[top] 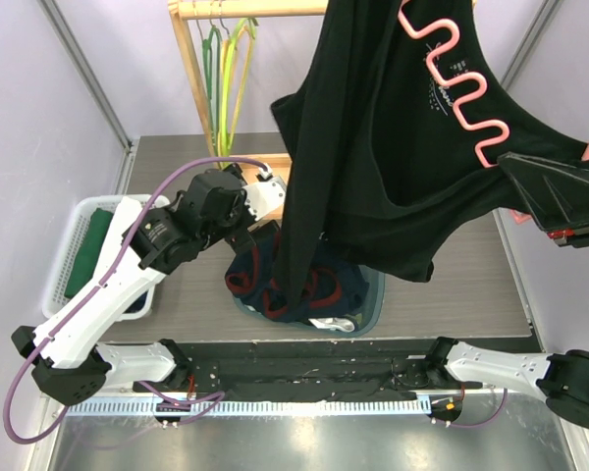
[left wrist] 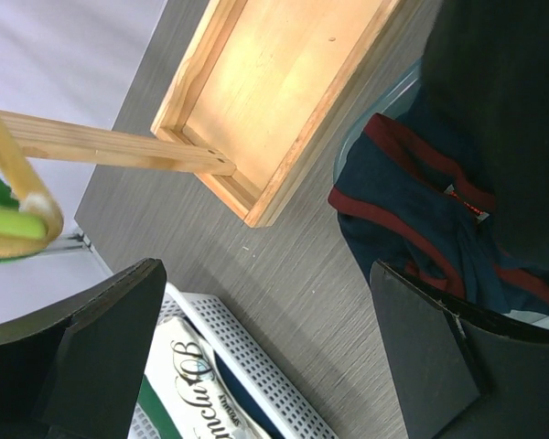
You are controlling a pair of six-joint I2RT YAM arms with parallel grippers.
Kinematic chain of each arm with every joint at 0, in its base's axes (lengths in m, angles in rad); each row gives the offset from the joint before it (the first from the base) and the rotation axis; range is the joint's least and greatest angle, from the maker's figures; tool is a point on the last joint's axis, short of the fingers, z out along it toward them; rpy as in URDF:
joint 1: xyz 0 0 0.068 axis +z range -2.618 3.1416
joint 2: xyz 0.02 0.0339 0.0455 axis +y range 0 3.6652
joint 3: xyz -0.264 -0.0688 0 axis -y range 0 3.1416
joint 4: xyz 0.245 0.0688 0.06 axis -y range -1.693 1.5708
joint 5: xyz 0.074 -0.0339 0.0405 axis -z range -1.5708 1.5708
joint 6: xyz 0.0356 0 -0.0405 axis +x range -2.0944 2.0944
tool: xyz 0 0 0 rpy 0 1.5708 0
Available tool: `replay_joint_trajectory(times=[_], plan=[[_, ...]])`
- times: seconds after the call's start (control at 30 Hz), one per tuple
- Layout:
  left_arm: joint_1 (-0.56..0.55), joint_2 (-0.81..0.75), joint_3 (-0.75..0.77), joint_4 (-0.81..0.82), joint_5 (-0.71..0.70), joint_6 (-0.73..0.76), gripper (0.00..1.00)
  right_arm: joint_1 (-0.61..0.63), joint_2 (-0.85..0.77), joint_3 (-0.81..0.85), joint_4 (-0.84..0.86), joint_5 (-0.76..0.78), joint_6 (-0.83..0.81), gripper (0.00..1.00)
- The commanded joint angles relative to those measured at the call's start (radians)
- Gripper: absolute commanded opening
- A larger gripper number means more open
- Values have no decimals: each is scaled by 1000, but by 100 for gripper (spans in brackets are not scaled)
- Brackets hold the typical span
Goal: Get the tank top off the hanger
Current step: Pick up the hanger from the clothesline.
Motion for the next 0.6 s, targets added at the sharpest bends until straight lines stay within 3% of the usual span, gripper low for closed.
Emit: replay_joint_trajectory(times=[0.0,0.4,0.57], plan=[[15,-28,37,-1,20,-19,100,3,46,69,163,-20,11,1],[35,-44,15,1,32,-25,100,3,60,56,145,14,-4,1],[53,-57,-5,31,8,-36,100,3,54,1,42,11,42,1]])
